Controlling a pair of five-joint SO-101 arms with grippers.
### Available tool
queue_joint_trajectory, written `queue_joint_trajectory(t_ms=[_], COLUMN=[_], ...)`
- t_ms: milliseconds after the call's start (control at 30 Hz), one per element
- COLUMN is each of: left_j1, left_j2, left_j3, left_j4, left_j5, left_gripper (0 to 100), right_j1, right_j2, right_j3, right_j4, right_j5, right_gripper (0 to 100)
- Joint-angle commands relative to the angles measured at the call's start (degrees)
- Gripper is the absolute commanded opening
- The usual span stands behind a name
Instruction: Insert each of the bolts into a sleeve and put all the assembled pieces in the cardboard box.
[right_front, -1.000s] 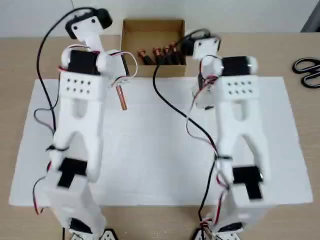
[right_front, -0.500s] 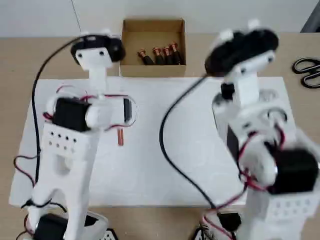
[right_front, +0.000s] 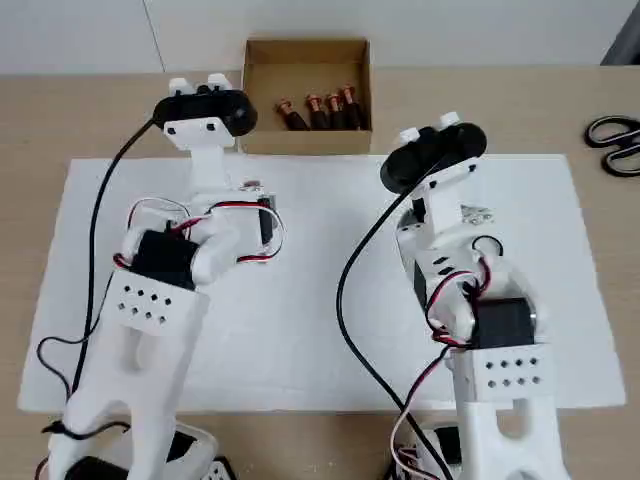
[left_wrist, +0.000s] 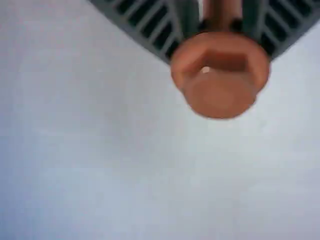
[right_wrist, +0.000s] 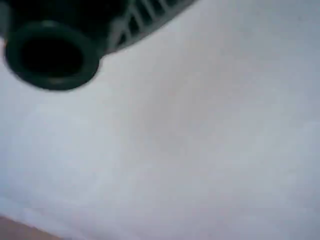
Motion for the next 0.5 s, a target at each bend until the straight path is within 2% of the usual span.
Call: queue_joint_trajectory(t_ms=[0,133,233,467], left_j1=[0.44,0.44,0.53,3.6], left_j2=[-4.57,-8.09,-10.81,-17.67], left_j3=[0.84,3.03,5.41,9.63], left_j4=[-6.59,-9.93,-10.2,-10.2], left_j5=[-0.18,-0.09,2.37,2.99], left_gripper=[1,1,1,1], right_j1=[-2.95,-8.4,-11.74,-12.79], right_j2=[-1.63,-2.95,-6.55,-16.04], right_j3=[1.41,2.73,3.87,11.78], right_j4=[-3.82,-3.82,-4.35,-4.44], right_j5=[0.18,-0.53,-4.13,-4.66], right_gripper=[0.3,0.3,0.3,0.3])
